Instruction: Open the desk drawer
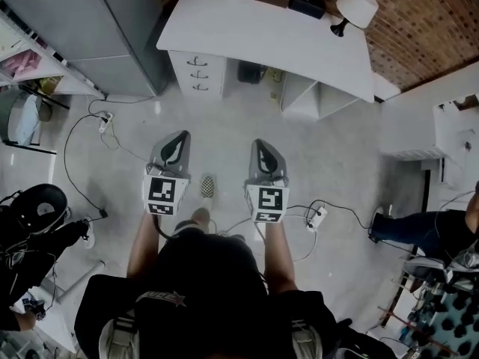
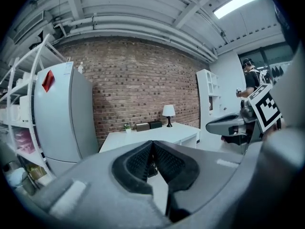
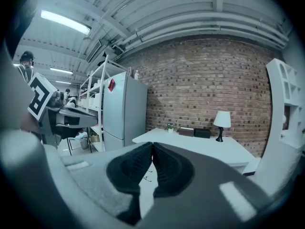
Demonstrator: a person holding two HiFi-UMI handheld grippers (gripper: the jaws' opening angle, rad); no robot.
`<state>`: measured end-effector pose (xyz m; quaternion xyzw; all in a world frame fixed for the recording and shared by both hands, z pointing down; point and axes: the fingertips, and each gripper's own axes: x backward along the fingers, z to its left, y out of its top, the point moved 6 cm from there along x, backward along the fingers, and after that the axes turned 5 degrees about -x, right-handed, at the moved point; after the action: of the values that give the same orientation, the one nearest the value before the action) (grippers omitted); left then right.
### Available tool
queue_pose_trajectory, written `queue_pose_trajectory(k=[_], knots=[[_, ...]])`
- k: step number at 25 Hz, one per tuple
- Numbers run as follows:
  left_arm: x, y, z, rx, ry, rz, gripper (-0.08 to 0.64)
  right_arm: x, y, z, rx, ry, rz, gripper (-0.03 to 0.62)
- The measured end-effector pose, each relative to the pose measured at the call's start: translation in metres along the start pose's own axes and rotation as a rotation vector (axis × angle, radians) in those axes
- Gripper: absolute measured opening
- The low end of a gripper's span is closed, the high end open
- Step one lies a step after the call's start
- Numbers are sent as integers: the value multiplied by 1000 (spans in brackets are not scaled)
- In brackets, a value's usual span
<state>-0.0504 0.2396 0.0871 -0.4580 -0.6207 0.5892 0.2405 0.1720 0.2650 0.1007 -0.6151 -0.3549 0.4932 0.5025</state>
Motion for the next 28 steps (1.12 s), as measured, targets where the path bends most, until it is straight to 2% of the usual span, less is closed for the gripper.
queue_pose_trajectory(k=[9, 14, 28], knots=[[-58, -29, 61, 86, 4, 21, 9, -91, 4, 18, 27, 34, 58, 6], [-75, -39, 87, 104, 17, 22, 9, -124, 6, 28, 39, 43, 74, 6], [-125, -58, 123, 133, 86, 66, 9, -204, -2, 9, 23, 87, 118, 6]])
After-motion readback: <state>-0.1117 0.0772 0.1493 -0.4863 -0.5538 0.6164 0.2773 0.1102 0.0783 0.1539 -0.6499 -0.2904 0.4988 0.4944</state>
